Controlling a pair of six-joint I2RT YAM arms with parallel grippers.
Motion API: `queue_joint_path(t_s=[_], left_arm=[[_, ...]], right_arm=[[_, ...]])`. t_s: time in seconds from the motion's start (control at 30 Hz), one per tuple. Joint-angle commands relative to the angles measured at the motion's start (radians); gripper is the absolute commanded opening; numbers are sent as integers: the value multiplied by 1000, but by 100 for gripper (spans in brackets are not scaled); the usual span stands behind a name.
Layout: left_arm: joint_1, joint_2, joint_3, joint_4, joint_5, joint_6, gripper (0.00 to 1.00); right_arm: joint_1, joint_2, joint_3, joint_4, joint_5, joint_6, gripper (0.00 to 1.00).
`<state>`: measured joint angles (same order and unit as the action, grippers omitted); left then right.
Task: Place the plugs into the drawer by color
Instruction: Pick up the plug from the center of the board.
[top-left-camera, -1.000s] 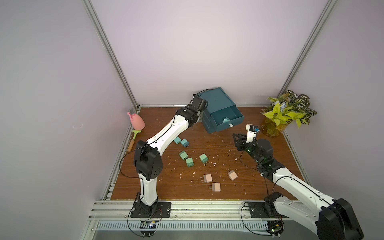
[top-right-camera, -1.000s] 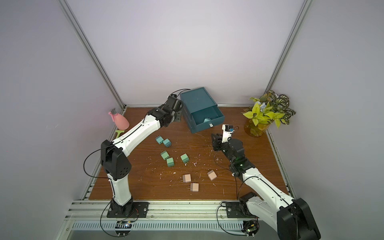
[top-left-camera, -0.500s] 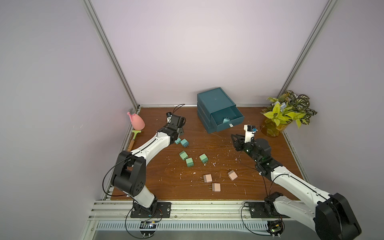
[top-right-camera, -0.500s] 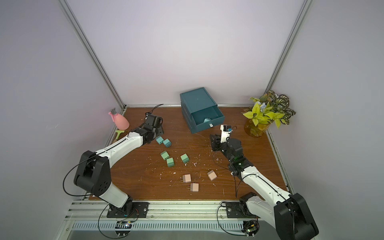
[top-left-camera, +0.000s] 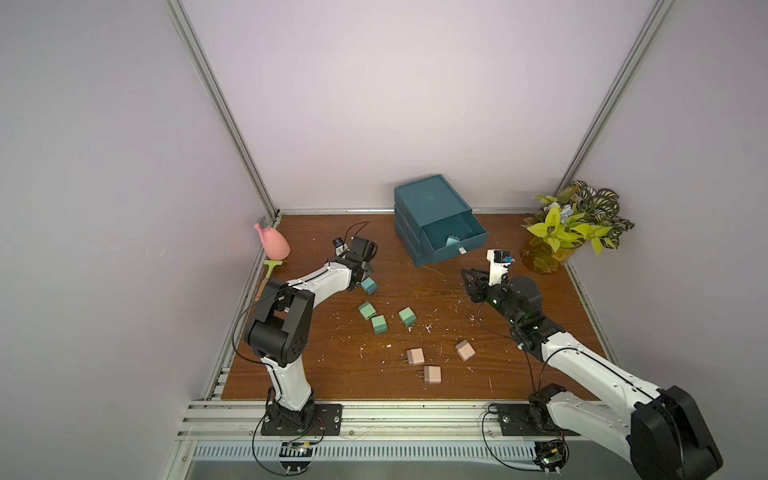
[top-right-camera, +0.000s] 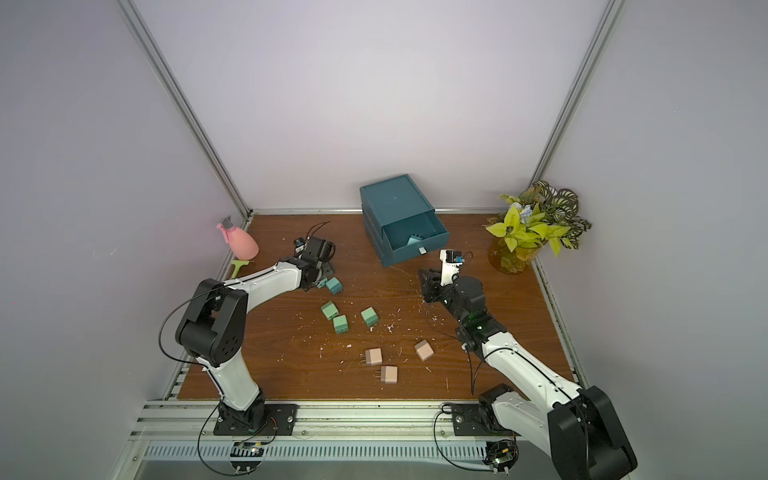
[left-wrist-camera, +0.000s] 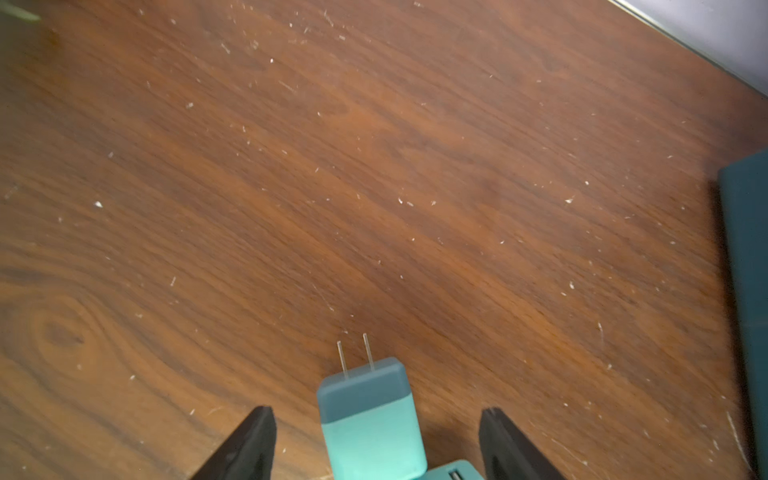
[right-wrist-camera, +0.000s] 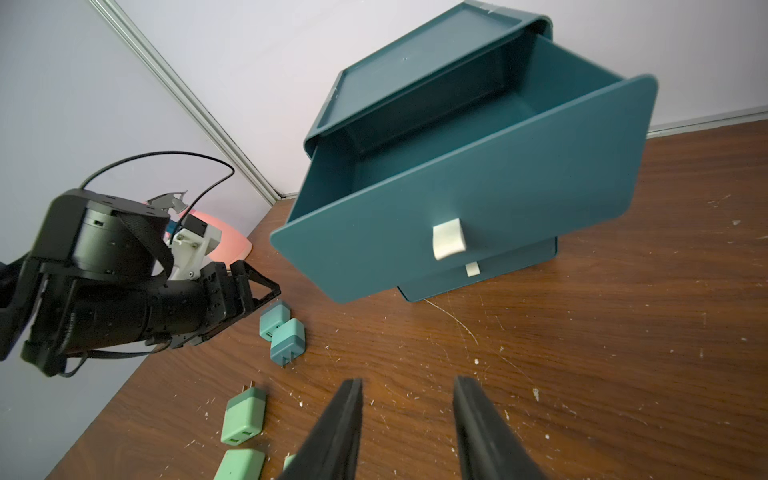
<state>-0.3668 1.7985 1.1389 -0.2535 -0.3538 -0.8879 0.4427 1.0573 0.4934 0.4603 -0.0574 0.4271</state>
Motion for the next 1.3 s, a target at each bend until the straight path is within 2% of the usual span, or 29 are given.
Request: queue_joint_path(t_s=[0.0, 0.27, 0.6, 1.27], left_arm=[[17, 13, 27, -6, 2, -26, 71], [20, 38, 24, -28, 1, -43, 64], [22, 76, 24, -38, 21, -49, 61], [25, 92, 24, -41, 23, -51, 43]], right_arm=[[-3, 4, 10, 40, -5, -2, 43], [-2, 18, 11, 46, -12, 2, 43], [-3, 21, 13, 44, -10, 0, 43], [-2, 7, 13, 39, -10, -2, 43]])
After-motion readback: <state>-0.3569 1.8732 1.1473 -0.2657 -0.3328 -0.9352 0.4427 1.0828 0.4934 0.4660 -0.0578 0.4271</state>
